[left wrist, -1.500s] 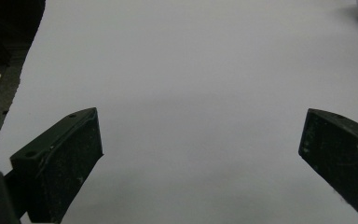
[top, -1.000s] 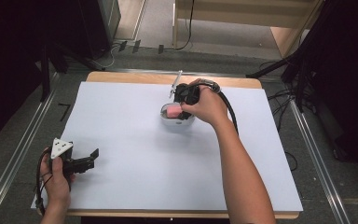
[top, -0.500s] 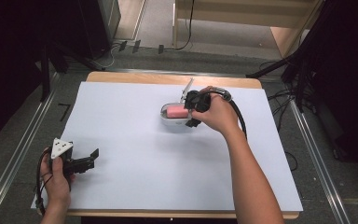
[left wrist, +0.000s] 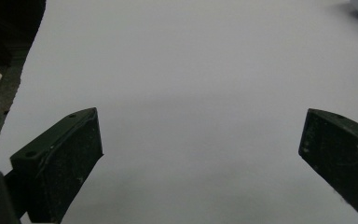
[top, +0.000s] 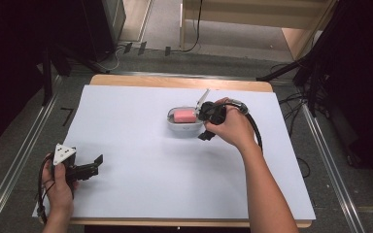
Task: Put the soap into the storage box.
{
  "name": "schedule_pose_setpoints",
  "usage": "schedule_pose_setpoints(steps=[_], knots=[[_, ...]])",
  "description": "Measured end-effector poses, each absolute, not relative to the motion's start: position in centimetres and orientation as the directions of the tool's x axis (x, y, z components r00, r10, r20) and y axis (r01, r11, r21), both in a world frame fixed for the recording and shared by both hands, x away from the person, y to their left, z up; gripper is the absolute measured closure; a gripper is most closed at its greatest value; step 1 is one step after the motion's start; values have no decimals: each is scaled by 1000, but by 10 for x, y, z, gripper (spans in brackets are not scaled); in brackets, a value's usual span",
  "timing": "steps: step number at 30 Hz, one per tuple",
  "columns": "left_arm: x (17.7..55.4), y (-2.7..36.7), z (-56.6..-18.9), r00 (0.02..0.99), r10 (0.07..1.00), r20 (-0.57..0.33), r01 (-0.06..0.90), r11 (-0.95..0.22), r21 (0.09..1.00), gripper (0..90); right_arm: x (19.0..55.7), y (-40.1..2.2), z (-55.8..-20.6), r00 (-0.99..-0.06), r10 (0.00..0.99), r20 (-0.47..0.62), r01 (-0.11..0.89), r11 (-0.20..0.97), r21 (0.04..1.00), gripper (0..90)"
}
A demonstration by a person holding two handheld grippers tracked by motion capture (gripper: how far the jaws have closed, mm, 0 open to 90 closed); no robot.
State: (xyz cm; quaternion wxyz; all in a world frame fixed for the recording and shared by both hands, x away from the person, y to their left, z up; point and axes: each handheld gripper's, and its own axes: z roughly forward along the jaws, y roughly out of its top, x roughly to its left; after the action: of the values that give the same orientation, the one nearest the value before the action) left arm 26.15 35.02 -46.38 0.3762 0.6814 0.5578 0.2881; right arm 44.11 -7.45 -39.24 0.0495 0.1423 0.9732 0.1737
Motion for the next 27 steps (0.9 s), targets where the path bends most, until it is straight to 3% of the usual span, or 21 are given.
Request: schedule_pose_setpoints(steps=[15,27], knots=[[261,350,-464,211,977,-26,544,-96,834,0,426,-99,-406,-925,378,-44,329,851,409,64],[261,350,-464,211,977,-24,543,-97,834,0,414,-117,-423,-903,429,3,381,799,466,24]])
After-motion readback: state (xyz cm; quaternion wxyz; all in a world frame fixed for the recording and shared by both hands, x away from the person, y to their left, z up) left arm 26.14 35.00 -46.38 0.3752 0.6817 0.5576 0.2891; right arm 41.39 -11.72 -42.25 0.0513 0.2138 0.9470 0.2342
